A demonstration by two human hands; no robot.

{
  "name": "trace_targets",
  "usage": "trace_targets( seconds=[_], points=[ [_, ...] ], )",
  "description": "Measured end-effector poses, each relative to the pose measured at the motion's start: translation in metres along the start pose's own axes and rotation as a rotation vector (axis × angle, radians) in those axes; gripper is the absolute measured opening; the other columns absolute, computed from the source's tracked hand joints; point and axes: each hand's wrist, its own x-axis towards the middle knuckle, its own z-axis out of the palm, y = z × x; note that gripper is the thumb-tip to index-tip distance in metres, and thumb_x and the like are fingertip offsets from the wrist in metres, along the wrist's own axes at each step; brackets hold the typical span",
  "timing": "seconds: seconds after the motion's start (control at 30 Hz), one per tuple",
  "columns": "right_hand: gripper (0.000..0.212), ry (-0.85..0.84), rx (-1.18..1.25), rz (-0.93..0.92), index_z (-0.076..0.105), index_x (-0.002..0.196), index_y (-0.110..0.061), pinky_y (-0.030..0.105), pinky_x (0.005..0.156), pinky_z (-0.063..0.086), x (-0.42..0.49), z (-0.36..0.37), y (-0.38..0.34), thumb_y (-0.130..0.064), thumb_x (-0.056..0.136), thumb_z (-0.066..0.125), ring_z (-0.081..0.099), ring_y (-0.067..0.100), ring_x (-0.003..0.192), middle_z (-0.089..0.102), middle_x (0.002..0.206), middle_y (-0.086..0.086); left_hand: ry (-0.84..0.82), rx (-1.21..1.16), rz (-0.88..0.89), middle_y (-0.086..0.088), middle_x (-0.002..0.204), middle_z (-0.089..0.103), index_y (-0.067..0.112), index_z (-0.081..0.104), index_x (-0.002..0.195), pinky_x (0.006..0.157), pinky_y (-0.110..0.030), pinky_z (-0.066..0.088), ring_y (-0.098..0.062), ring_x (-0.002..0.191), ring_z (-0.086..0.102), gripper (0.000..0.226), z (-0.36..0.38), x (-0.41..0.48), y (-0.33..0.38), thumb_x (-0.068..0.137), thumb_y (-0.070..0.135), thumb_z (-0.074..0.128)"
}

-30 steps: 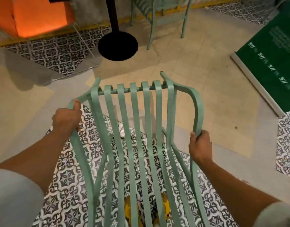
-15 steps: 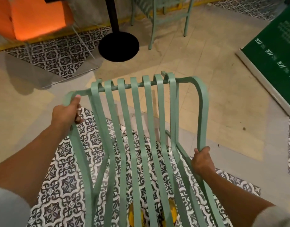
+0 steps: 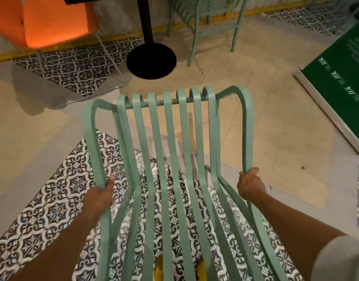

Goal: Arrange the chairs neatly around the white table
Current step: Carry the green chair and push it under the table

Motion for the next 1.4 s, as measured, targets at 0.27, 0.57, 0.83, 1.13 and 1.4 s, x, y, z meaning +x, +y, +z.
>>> trace_targets(
  seconds=[0.27,0.57,0.83,1.13,1.4],
  points=[
    [0.026,0.034,-0.087,-0.018,0.041,0.123,-0.004,0.036,0.072,0.043,-0.026,-0.006,0.012,-0.027,0.110,0.042,0.053,0.031,0.080,0.053,0.093,0.011,0.089,0.048,-0.071,-0.019,0.064,0.068,-0.005,0.070,0.075,0.057,-0.030,0.049,-0.026,0.055,0.061,0.051,-0.005,-0.014,-0.028,0.102,0.038,0.065],
    [0.031,-0.032,-0.130,-0.031,0.035,0.128,-0.004,0.039,0.071,0.048,-0.040,-0.019,0.010,-0.030,0.112,0.042,0.057,0.024,0.071,0.059,0.090,0.011,0.184,0.061,-0.146,-0.018,0.067,0.065,-0.002,0.064,0.075,0.052,-0.027,0.045,-0.027,0.056,0.059,0.050,-0.001,-0.034,-0.034,0.101,0.040,0.065],
    [0.031,-0.006,-0.154,-0.052,0.035,0.117,-0.008,0.045,0.082,0.051,-0.060,-0.021,0.011,-0.020,0.102,0.060,0.064,0.041,0.098,0.061,0.116,0.022,0.117,0.021,-0.036,-0.012,0.076,0.059,0.001,0.062,0.099,0.060,-0.036,0.052,-0.024,0.064,0.055,0.043,-0.006,-0.011,-0.004,0.101,0.044,0.065],
    [0.027,0.194,-0.283,-0.113,0.049,0.120,-0.008,0.048,0.089,0.054,-0.085,-0.014,0.011,-0.020,0.100,0.063,0.061,0.030,0.101,0.062,0.112,0.012,0.031,0.261,0.066,-0.022,0.105,0.067,0.001,0.050,0.128,0.080,-0.046,0.058,-0.035,0.089,0.066,0.042,-0.016,-0.028,-0.014,0.109,0.039,0.050],
    [0.021,0.201,-0.267,-0.097,0.048,0.114,-0.013,0.051,0.088,0.056,-0.094,-0.010,0.027,-0.015,0.100,0.063,0.058,0.026,0.091,0.058,0.101,0.007,-0.002,0.346,0.040,-0.013,0.096,0.061,0.004,0.043,0.123,0.078,-0.043,0.051,-0.032,0.090,0.063,0.038,-0.013,-0.043,-0.024,0.110,0.040,0.045]
  ],
)
